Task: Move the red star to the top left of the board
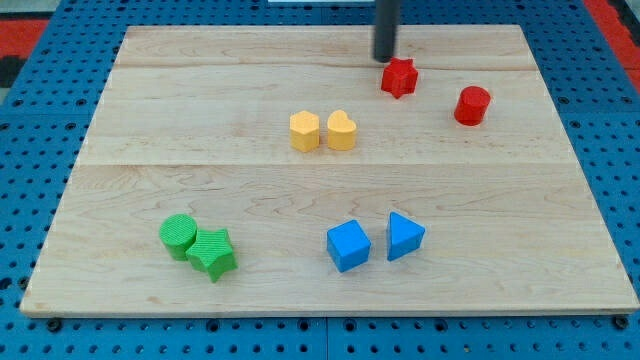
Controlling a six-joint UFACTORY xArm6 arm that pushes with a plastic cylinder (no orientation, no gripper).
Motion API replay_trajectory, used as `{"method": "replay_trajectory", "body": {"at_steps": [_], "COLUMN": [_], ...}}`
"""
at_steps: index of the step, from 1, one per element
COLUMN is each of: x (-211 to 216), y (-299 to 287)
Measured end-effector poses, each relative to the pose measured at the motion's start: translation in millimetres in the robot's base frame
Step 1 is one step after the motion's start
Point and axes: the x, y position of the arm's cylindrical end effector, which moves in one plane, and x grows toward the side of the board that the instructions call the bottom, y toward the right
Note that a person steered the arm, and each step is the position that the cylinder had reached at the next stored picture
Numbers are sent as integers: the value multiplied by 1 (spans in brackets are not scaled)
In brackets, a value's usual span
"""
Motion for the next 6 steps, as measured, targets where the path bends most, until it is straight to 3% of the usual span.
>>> {"method": "replay_trajectory", "body": {"at_steps": [1, 2, 3, 4, 6], "x": [24, 56, 40, -8, -57], "y": [85, 14, -122, -221, -186]}}
